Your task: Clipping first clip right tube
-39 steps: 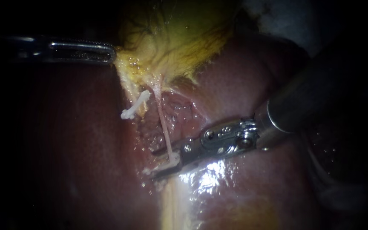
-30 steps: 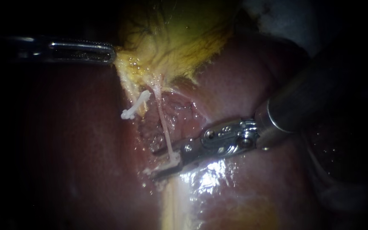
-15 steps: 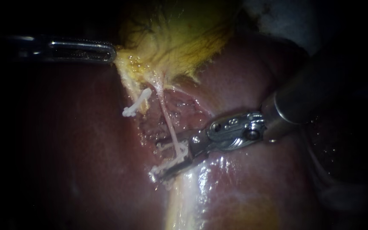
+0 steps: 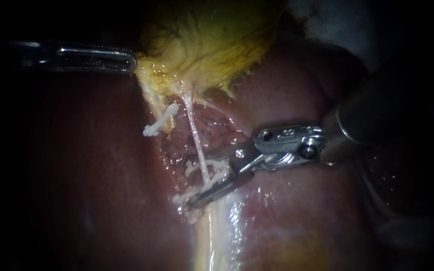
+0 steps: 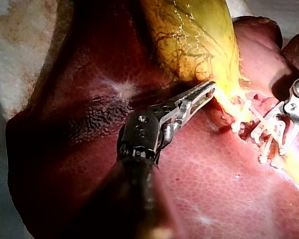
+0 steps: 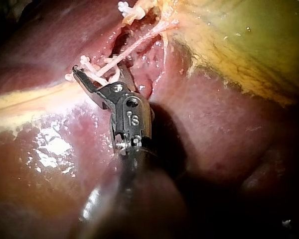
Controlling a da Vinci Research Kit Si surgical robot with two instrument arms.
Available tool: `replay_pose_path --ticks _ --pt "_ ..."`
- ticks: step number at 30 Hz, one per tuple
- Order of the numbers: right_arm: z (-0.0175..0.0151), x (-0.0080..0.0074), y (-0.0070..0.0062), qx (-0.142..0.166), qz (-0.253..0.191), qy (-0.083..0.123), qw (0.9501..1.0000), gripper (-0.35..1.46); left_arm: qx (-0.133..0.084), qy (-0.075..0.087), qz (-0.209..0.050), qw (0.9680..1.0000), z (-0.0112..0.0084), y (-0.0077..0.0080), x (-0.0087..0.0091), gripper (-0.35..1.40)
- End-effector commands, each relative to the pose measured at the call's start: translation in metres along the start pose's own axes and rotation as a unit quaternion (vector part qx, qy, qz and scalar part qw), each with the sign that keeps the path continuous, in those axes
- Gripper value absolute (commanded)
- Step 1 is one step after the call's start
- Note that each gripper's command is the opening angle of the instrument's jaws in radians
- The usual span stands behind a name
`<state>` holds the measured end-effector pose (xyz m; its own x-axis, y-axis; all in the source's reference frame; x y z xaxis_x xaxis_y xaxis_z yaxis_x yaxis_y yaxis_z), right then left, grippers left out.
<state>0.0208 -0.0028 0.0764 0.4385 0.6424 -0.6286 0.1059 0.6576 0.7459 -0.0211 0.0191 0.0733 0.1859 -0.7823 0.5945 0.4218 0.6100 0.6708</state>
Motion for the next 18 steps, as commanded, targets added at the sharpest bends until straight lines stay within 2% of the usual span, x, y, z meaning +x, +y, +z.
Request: replay_pose_path --ticks 1,5,11,18 --pt "0.0001 -0.0001 0.0 0.007 0.005 0.006 0.9999 0.6 0.0 0.0 0.0 1.0 0.0 0.0 0.0 -0.35" --pt "0.0003 -0.0002 -0.0001 0.034 0.026 0.03 0.9986 0.6 0.0 0.0 0.0 1.0 0.0 0.0 0.0 -0.35" --pt "0.0007 -0.0007 -0.0005 0.066 0.048 0.052 0.9953 0.6 0.0 0.0 0.0 1.0 0.0001 0.0 0.0 -0.35" --pt "0.0013 -0.001 -0.0015 0.111 0.065 0.081 0.9884 0.59 0.001 0.0 0.0 1.0 0.0001 0.0 -0.0001 -0.35"
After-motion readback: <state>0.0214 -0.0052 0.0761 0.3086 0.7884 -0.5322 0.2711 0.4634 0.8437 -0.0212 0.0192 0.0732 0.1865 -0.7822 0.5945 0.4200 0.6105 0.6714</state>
